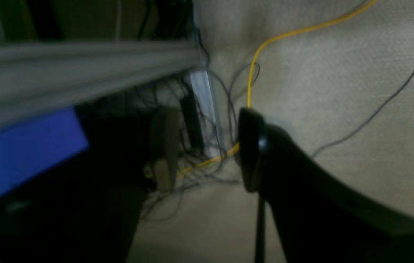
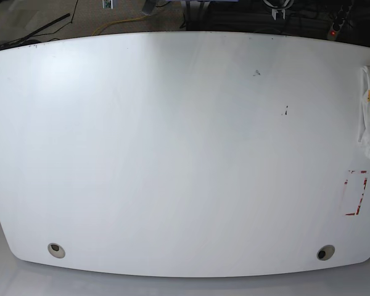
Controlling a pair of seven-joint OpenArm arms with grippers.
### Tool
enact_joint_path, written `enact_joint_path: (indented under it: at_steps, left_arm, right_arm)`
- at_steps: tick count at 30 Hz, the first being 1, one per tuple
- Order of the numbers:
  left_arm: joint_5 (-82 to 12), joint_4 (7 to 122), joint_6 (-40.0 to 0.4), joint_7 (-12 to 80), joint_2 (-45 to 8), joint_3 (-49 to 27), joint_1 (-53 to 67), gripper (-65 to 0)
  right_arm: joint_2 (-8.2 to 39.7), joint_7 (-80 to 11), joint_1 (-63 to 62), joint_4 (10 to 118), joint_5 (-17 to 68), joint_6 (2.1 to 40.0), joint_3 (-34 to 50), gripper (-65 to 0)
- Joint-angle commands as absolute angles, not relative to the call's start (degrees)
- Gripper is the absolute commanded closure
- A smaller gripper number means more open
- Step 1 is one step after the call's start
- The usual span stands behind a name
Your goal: Fold the T-shirt properly
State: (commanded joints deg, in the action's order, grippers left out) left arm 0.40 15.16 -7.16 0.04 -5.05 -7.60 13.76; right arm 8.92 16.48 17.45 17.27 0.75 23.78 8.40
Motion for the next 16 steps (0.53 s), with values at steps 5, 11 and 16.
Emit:
enact_joint_path:
  at_steps: [5,11,16]
  left_arm:
    - [1.2,9.5,-6.9,0.0,-5.0,-7.1,9.1,-36.9]
    - [1.3,9.3,-3.5,0.0,-4.9,-7.0,8.4,-36.9]
    - [1.3,9.3,-3.5,0.0,-4.9,-7.0,8.4,-36.9]
  right_arm:
    - [8.7,16.5,13.2,14.1,-4.8,19.1,8.3,-25.0]
    - [8.6,16.5,11.0,11.5,-6.6,17.5,8.3,-25.2]
    - [8.6,16.5,11.1,11.5,-6.6,17.5,8.3,-25.2]
